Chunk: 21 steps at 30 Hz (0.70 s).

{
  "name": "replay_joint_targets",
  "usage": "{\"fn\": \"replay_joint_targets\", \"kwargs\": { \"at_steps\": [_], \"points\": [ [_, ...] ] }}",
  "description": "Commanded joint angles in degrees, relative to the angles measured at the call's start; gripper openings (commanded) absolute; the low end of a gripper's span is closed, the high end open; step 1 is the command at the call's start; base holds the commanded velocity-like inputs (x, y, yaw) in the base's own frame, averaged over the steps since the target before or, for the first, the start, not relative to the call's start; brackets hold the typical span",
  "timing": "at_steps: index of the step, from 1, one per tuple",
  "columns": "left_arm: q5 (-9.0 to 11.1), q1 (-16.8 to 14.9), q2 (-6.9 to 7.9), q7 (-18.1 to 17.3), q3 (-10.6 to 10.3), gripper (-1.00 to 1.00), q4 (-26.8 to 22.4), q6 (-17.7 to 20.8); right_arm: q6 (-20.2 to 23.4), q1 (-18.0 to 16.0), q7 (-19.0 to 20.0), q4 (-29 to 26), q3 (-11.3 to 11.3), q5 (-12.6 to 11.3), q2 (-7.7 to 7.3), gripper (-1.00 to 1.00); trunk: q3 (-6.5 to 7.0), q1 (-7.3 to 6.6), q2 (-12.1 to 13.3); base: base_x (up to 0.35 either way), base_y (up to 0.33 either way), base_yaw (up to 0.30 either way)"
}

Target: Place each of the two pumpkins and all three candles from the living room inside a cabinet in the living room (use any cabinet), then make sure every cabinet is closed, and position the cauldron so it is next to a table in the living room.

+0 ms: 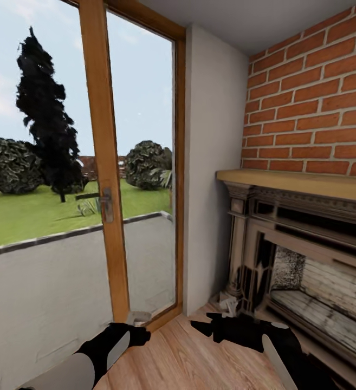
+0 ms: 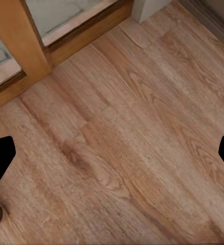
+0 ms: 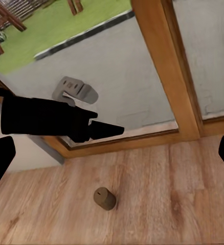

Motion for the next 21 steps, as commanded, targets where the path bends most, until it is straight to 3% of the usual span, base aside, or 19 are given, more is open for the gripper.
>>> {"fn": "replay_joint_targets", "kwargs": {
  "at_steps": [1,21],
  "points": [
    [0.6,-0.01,0.05,0.46,-0.44,1.0,-0.13,0.25,0.41,-0.06,-0.12,-0.02,0.05,-0.43,-0.03,1.0,-0.04,0.0,-0.07,-0.13,0.089,-0.268],
    [0.59,-0.02,0.05,0.46,-0.46,1.0,-0.11,0.25,0.4,-0.06,-0.14,0.76,0.05,-0.43,0.01,1.0,0.92,0.0,-0.07,-0.035,0.021,-0.268]
  ]
}}
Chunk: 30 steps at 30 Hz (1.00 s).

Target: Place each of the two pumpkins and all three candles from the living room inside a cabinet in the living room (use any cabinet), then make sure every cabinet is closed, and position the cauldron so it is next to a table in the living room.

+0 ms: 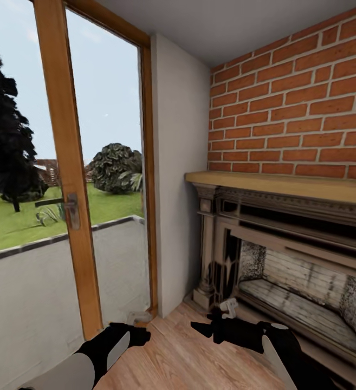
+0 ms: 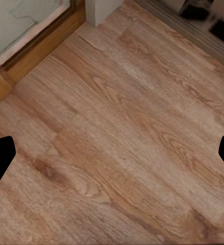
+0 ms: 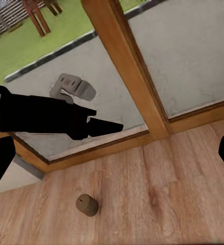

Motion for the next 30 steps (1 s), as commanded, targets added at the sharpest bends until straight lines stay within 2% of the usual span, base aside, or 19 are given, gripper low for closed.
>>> {"fn": "replay_joint_targets", "kwargs": {
  "at_steps": [1,11,21,30],
  "points": [
    [0.62,-0.03,0.05,0.47,-0.42,1.0,-0.14,0.25,0.41,-0.06,-0.12,-0.01,0.08,-0.44,-0.04,1.0,-0.04,0.01,-0.07,-0.073,0.0,-0.268],
    [0.62,-0.02,0.05,0.47,-0.42,1.0,0.02,0.25,0.35,-0.06,-0.13,-0.01,0.04,-0.5,-0.04,1.0,0.35,0.01,-0.07,-0.168,0.04,-0.226],
    [0.6,-0.01,0.05,0.47,-0.42,1.0,0.04,0.25,0.78,-0.06,-0.29,-0.05,-0.33,-3.94,-0.19,1.0,-0.05,0.01,-0.07,-0.204,0.062,-0.019],
    [0.55,-0.02,0.05,0.47,-0.42,1.0,0.04,0.25,1.01,-0.08,-0.29,0.05,-0.29,-4.29,-0.14,1.0,-0.86,0.01,-0.07,-0.037,0.007,-0.001]
  ]
}}
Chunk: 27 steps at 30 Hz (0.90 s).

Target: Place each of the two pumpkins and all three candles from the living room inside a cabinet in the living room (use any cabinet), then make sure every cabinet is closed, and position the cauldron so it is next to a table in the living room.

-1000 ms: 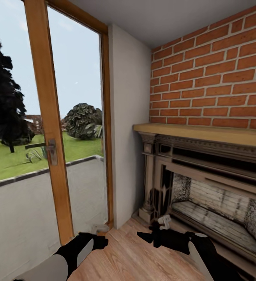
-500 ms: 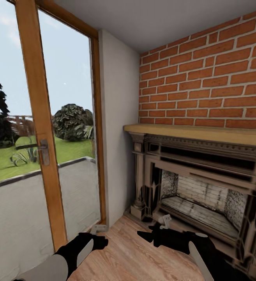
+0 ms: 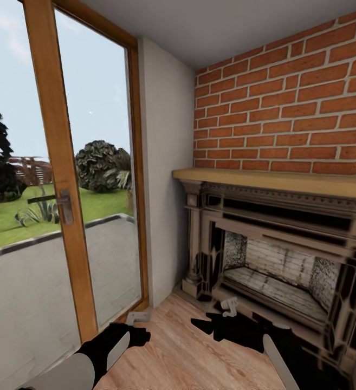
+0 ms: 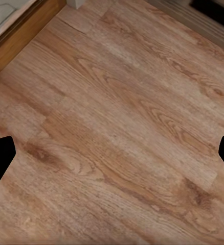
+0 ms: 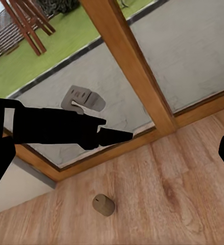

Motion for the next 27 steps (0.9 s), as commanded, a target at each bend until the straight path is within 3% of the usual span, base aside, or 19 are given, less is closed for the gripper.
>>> {"fn": "replay_joint_targets", "kwargs": {
  "at_steps": [1,18,27],
  "points": [
    [0.6,-0.05,0.03,0.46,-0.42,1.0,-0.12,0.24,0.41,-0.05,-0.12,0.01,0.07,-0.45,-0.04,1.0,-0.19,0.01,-0.08,-0.005,0.001,0.0],
    [0.58,-0.04,0.03,0.46,-0.42,1.0,-0.08,0.15,0.3,-0.03,-0.17,0.19,0.07,-0.51,-0.02,1.0,-1.78,0.01,-0.08,-0.001,0.0,0.0],
    [0.58,-0.02,0.03,0.46,-0.42,1.0,-0.03,0.15,0.25,-0.03,-0.17,0.25,-2.31,-0.55,0.07,1.0,-2.3,0.01,-0.08,0.0,0.0,0.0]
  ]
}}
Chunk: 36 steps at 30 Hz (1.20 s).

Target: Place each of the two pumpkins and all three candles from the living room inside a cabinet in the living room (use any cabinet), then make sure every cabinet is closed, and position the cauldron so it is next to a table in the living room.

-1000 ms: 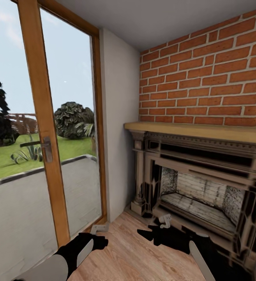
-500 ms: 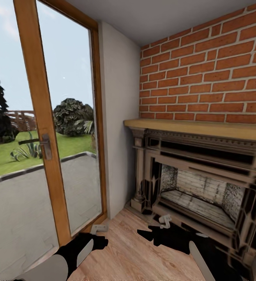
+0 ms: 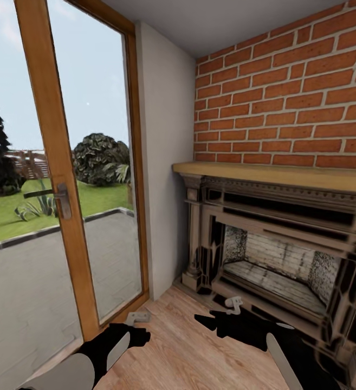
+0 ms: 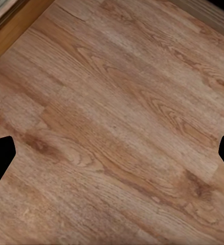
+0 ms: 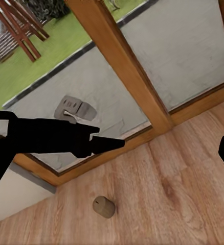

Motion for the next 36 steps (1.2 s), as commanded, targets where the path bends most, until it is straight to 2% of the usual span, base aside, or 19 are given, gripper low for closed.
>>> {"fn": "replay_joint_targets", "kwargs": {
  "at_steps": [1,9,36],
  "points": [
    [0.61,-0.03,0.03,0.46,-0.42,1.0,-0.12,0.24,0.4,-0.05,-0.11,-0.03,-0.01,-0.46,-0.04,1.0,-0.1,0.01,-0.07,0.0,0.0,-0.007],
    [0.61,-0.06,0.03,0.46,-0.42,1.0,-0.02,-0.56,0.4,-0.05,-0.06,0.08,-0.41,-0.53,-0.05,1.0,-0.13,0.01,-0.07,0.0,0.0,-0.202],
    [0.61,-0.07,0.02,0.46,-0.42,1.0,0.06,-1.34,0.24,-0.05,0.03,0.82,-0.45,-0.53,-0.05,1.0,-0.14,0.01,-0.07,0.0,0.0,-0.291]
  ]
}}
